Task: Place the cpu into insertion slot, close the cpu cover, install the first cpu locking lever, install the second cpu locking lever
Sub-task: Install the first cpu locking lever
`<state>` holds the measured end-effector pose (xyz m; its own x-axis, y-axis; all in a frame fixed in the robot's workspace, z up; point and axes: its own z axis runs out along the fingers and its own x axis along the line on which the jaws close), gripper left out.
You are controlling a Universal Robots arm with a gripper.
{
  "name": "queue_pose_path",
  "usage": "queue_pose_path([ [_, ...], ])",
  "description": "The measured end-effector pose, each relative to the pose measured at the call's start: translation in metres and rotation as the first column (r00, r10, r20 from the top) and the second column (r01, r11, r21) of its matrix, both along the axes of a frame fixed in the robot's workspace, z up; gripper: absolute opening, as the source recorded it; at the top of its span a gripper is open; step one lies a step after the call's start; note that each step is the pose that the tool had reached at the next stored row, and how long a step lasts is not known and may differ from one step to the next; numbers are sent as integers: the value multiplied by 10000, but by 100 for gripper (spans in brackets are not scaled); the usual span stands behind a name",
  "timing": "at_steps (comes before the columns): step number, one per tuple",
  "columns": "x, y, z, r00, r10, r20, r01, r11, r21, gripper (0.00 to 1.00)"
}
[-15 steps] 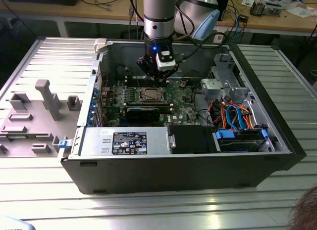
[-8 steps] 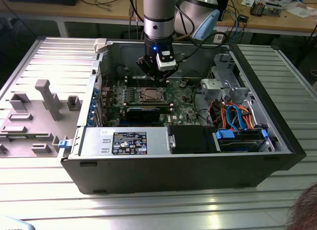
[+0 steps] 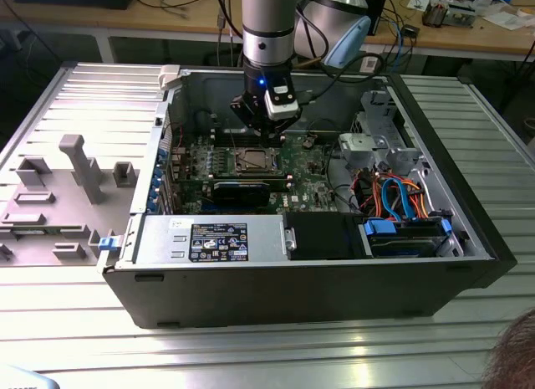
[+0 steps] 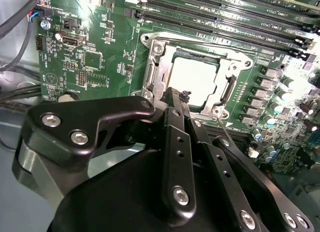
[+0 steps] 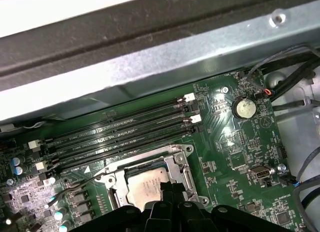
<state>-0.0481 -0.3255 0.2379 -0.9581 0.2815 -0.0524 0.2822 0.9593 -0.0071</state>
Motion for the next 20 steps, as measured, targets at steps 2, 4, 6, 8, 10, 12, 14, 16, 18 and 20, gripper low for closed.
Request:
queue_pose_path([
  [2, 0, 0, 0, 10000, 65, 0, -65, 10000, -6, 11],
  [4, 0, 0, 0, 10000, 98, -1, -98, 10000, -7, 11],
  [6, 0, 0, 0, 9999, 137, 0, -137, 9999, -9, 11],
  [8, 0, 0, 0, 9999, 169, -1, -169, 9999, -10, 11],
  [10, 0, 0, 0, 9998, 219, 0, -219, 9998, -11, 11],
  [12, 0, 0, 0, 9996, 267, 1, -267, 9996, -14, 11],
  [14, 0, 0, 0, 9995, 311, 0, -311, 9995, -18, 11],
  [16, 0, 0, 0, 9993, 371, -1, -371, 9993, -22, 11],
  [18, 0, 0, 0, 9991, 430, 0, -430, 9991, -23, 11],
  [20, 0, 0, 0, 9989, 479, 1, -479, 9989, -22, 11],
])
